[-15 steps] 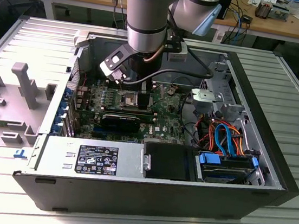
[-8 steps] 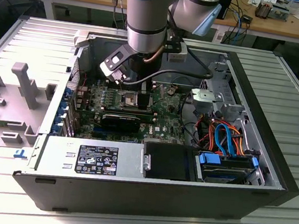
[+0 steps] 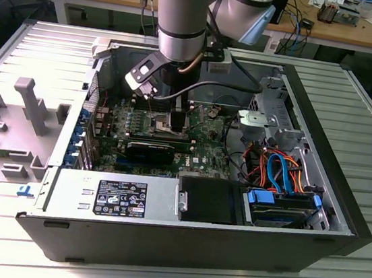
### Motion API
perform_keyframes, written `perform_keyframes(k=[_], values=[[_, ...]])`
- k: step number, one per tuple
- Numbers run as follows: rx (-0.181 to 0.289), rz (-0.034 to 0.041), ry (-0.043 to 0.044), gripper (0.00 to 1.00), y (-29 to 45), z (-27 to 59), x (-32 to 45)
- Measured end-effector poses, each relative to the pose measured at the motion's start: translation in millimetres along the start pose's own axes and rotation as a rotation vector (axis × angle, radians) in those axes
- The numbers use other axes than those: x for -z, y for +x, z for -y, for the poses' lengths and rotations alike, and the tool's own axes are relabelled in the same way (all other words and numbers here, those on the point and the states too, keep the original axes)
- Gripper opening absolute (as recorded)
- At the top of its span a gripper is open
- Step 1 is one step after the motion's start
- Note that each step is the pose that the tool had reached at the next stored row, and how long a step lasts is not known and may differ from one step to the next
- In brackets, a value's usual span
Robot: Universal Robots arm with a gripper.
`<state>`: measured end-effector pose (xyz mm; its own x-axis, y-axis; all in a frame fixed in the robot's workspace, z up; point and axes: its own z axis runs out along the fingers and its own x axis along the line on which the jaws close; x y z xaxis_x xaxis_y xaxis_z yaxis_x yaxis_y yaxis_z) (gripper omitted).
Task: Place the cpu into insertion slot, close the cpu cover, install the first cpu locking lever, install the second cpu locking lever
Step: 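Place the cpu into insertion slot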
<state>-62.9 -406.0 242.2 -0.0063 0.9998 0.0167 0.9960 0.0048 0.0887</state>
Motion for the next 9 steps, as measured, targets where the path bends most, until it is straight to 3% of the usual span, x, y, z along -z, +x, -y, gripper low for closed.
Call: perform_keyframes(k=[4, 9], values=[[0.000, 0.0005, -0.0001, 0.55, 7.6, 6.5, -1.3], [0.000, 0.0009, 0.0000, 0.55, 15.4, 10.2, -9.7]])
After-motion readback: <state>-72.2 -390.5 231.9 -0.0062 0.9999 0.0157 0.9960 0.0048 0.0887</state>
